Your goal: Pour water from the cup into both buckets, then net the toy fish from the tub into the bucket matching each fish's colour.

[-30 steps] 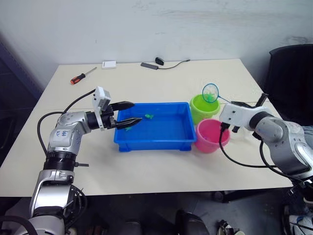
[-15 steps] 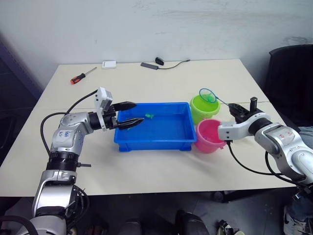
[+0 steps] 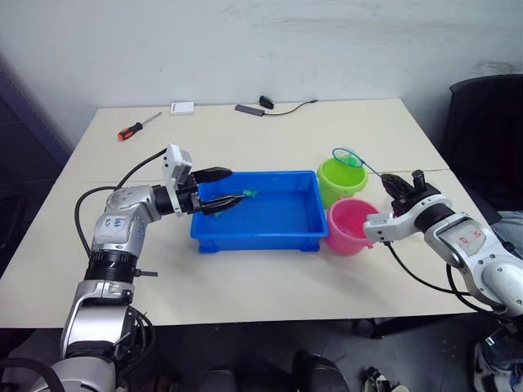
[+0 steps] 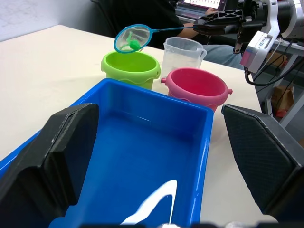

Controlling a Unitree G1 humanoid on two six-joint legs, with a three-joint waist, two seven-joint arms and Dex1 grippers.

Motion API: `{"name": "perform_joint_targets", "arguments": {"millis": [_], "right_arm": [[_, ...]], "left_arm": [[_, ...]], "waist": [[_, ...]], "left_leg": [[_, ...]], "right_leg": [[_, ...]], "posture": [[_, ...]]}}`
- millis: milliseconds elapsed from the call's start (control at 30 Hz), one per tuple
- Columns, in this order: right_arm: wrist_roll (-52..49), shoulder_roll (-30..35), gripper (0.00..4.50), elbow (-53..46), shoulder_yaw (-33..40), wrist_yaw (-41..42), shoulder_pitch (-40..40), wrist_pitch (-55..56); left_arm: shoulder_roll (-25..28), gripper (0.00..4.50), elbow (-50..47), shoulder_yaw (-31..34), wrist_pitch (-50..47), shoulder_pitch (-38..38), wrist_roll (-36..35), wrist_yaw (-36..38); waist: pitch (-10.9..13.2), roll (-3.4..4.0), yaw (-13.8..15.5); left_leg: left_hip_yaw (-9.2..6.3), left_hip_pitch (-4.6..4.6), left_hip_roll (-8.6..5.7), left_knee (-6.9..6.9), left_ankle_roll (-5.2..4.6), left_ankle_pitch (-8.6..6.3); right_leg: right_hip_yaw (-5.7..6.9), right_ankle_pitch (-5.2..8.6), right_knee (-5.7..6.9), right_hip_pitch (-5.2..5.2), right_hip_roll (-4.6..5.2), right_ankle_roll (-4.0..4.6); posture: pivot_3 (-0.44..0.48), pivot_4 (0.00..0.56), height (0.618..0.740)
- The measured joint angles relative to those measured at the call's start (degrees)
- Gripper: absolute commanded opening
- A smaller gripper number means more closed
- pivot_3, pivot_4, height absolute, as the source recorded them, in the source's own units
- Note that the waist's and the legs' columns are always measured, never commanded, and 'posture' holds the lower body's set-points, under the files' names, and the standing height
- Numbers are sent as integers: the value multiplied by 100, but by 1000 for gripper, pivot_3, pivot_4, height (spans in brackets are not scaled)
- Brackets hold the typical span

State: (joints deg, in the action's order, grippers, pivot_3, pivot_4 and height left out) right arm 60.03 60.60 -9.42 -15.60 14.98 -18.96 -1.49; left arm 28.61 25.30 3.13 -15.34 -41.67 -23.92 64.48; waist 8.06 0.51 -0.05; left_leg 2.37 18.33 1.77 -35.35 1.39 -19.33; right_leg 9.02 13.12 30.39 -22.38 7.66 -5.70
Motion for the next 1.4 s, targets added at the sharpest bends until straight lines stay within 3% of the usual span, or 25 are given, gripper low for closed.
{"name": "perform_joint_targets", "arguments": {"millis": [400,1400], "right_arm": [[1078,-1,0,3,-4,-235,146,42],[2395,-316,0,47,-2,-596,118,151]], "left_arm": [[-97,4482,104,-3,147,-87,65,139],[-167,4482,176,-152,-222,-474,64,643]], "waist": [[0,-1,-4],[-3,-5,-2]], "left_leg": [[0,0,0,0,2,4],[-1,-1,-3,-8,5,13]], "right_leg": [[-1,0,7,4,0,0],[-8,-3,18,7,-1,6]], "posture": [[0,150,740],[0,150,740]]}}
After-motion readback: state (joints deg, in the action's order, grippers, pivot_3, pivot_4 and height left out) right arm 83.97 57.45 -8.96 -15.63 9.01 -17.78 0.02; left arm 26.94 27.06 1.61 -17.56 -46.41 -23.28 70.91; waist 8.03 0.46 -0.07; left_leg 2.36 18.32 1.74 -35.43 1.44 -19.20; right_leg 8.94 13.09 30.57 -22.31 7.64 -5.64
